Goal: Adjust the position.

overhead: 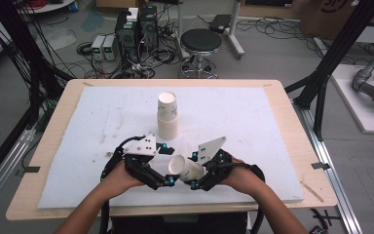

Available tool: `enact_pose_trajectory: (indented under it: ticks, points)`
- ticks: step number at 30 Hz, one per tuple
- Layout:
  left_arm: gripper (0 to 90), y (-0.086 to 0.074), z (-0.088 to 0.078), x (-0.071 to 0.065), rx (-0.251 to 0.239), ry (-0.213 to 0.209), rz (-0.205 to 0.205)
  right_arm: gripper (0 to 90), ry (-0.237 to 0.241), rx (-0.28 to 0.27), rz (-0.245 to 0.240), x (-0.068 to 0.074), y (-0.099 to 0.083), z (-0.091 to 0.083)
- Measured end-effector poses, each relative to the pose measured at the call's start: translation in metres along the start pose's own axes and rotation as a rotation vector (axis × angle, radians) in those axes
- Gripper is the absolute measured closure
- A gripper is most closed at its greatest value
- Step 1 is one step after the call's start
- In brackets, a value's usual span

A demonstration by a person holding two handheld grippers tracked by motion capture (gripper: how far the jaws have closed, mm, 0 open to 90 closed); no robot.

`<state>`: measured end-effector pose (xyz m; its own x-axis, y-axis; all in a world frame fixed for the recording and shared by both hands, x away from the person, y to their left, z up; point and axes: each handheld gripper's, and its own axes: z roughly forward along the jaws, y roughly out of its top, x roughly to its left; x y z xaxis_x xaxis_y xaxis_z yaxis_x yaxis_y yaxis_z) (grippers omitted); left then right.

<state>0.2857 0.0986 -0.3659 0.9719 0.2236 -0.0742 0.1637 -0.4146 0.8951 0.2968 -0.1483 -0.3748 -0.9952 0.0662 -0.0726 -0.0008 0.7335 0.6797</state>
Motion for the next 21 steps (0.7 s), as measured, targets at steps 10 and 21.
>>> enact_pose_trajectory:
  ticks: [10,21]
  points:
    - [16.7,0.003,0.010,0.001,0.088,-0.027,0.034,30.9,-0.009,0.109,-0.055,0.001,0.013,0.004]
    - [25.7,0.004,0.016,0.002,0.125,-0.044,0.034,30.8,-0.001,0.177,-0.066,0.002,0.018,0.008]
